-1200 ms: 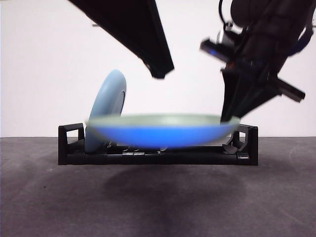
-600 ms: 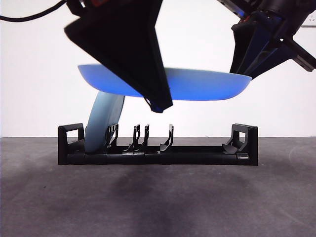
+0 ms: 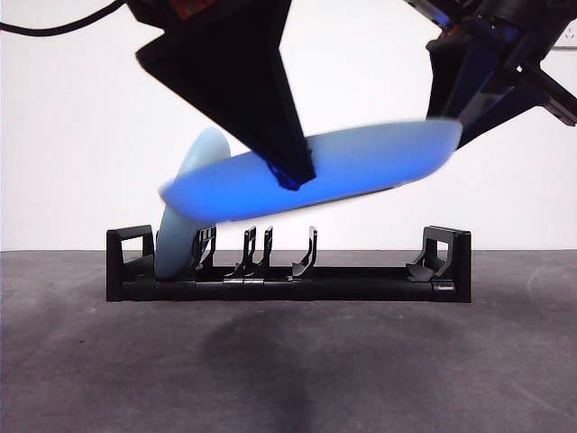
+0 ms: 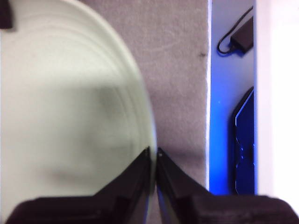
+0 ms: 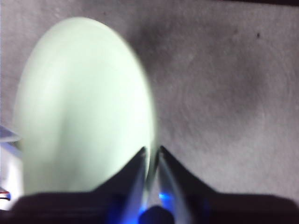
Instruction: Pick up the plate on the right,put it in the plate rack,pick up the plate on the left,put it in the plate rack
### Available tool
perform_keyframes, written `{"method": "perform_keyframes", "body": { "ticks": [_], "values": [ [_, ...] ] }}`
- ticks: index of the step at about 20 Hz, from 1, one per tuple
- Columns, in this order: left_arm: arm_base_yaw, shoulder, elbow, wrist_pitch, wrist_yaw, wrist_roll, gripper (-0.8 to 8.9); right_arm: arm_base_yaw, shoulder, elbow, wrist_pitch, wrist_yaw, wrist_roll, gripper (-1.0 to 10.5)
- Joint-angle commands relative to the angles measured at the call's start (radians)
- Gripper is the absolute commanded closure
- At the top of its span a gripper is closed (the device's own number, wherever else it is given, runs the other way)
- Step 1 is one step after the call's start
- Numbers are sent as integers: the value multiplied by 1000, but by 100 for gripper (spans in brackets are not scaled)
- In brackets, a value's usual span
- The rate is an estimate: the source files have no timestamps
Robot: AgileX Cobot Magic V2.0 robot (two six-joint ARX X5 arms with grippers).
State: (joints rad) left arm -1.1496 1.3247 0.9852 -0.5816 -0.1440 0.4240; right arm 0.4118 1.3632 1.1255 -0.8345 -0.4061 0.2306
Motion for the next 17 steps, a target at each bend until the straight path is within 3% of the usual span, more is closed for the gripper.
{"method": "perform_keyframes", "body": {
  "ticks": [1,7,9,13,17],
  "values": [
    [4,6,-2,39,-4,-36,822,-21,-47,-8,28,-10,-23,588],
    [48,6,-2,262,-4,-163,822,-116,-251,-8,174,4,-21,599],
    [87,6,-2,336,2,-227,822,-143,-335,-8,214,94,-20,600],
    [218,6,-2,531,231,-374,822,-151,-470,-8,236,311,-29,604],
    [353,6,-2,747,393,-539,822,-152,-529,-8,225,337,-57,604]
  ]
}}
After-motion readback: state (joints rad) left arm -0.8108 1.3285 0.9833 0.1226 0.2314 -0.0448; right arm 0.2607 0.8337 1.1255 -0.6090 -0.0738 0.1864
